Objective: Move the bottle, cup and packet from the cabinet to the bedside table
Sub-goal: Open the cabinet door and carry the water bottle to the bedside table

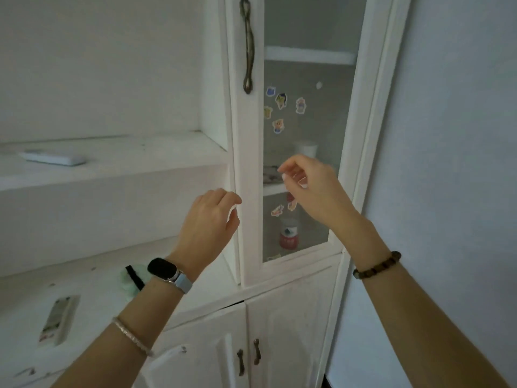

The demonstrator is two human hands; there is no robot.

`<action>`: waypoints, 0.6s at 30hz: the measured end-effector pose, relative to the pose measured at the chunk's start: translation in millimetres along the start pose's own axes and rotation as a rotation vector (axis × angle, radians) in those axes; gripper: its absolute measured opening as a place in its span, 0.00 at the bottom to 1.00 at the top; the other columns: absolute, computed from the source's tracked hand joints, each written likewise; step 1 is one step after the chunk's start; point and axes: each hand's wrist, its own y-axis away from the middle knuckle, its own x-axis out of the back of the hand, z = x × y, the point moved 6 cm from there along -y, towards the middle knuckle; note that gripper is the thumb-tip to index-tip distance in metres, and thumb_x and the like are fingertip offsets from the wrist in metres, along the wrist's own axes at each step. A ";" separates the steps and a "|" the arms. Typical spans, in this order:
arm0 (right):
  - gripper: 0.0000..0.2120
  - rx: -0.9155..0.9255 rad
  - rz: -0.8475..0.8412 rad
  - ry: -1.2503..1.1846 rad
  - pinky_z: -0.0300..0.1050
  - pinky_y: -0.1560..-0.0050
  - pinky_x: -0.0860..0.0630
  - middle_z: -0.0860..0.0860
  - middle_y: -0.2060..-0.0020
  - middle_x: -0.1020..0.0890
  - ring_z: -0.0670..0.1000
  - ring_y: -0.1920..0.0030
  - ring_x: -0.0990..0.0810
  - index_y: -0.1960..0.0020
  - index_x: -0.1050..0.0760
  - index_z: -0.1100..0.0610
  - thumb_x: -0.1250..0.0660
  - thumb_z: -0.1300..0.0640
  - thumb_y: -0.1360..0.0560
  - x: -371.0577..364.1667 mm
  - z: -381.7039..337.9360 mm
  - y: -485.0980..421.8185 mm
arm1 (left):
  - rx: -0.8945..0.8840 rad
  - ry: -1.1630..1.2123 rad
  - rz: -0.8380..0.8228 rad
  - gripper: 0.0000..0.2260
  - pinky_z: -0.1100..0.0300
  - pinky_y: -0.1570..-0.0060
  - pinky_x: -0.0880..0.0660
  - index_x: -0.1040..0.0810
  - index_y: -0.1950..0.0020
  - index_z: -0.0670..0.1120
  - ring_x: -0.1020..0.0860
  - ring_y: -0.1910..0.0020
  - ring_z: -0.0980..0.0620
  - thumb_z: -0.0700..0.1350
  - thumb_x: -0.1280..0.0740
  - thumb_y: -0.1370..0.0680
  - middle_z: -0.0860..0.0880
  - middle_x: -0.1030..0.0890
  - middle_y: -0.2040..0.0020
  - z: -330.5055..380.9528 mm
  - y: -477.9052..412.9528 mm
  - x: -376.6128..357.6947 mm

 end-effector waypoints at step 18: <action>0.15 0.016 0.199 -0.222 0.25 0.53 0.28 0.50 0.46 0.20 0.44 0.51 0.22 0.35 0.25 0.57 0.38 0.60 0.21 37.3 -57.6 -180.1 | -0.042 -0.310 -0.073 0.28 0.42 0.28 0.43 0.45 0.24 0.39 0.41 0.26 0.47 0.48 0.43 0.21 0.42 0.42 0.24 -26.0 -89.0 -15.8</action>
